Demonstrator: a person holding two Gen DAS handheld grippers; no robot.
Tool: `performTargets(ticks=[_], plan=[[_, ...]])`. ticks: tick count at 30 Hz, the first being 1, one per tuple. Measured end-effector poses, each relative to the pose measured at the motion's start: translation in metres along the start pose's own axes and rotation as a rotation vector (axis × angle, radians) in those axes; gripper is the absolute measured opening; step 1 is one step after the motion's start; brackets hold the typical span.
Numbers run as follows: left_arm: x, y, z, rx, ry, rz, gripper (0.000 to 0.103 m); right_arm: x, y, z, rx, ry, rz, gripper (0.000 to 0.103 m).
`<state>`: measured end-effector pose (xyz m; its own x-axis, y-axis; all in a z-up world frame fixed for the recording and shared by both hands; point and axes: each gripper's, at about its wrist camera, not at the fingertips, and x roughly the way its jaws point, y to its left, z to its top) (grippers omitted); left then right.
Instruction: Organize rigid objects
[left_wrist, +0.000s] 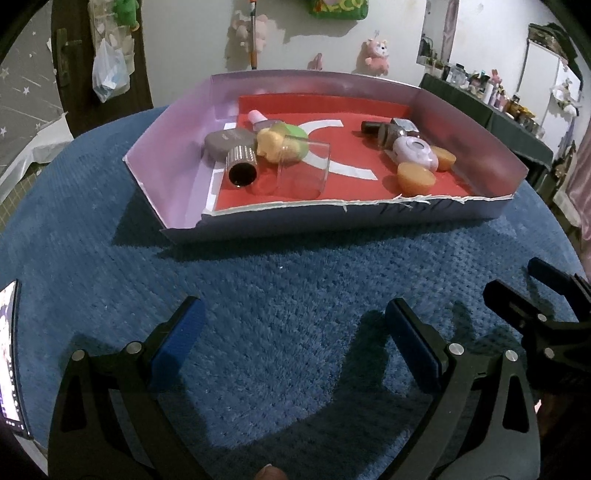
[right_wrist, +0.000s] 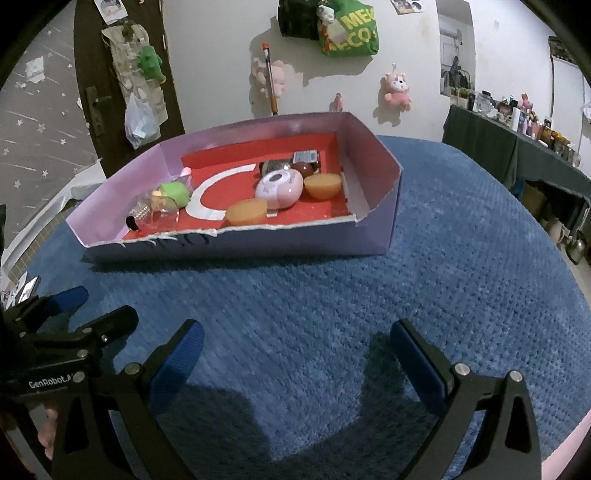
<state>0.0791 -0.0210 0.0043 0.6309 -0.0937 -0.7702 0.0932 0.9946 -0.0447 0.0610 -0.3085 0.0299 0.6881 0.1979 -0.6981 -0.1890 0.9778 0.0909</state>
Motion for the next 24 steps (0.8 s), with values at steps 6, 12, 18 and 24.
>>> performTargets(ticks=[6, 12, 18, 24], plan=[[0.001, -0.0022, 0.0001, 0.01, 0.007, 0.015, 0.1, 0.0022, -0.003, -0.0041, 0.002, 0.009, 0.001, 0.103], [0.0016, -0.0042, -0.0003, 0.01, 0.013, 0.03, 0.101, 0.0002, -0.0022, -0.0035, 0.005, 0.006, 0.005, 0.103], [0.0015, -0.0034, -0.0008, 0.006, 0.011, 0.025, 0.101, 0.0012, -0.0029, -0.0025, 0.01, 0.001, 0.007, 0.103], [0.0013, -0.0034, -0.0013, 0.006, 0.009, 0.022, 0.101, 0.0012, -0.003, -0.0027, 0.01, 0.002, 0.008, 0.103]])
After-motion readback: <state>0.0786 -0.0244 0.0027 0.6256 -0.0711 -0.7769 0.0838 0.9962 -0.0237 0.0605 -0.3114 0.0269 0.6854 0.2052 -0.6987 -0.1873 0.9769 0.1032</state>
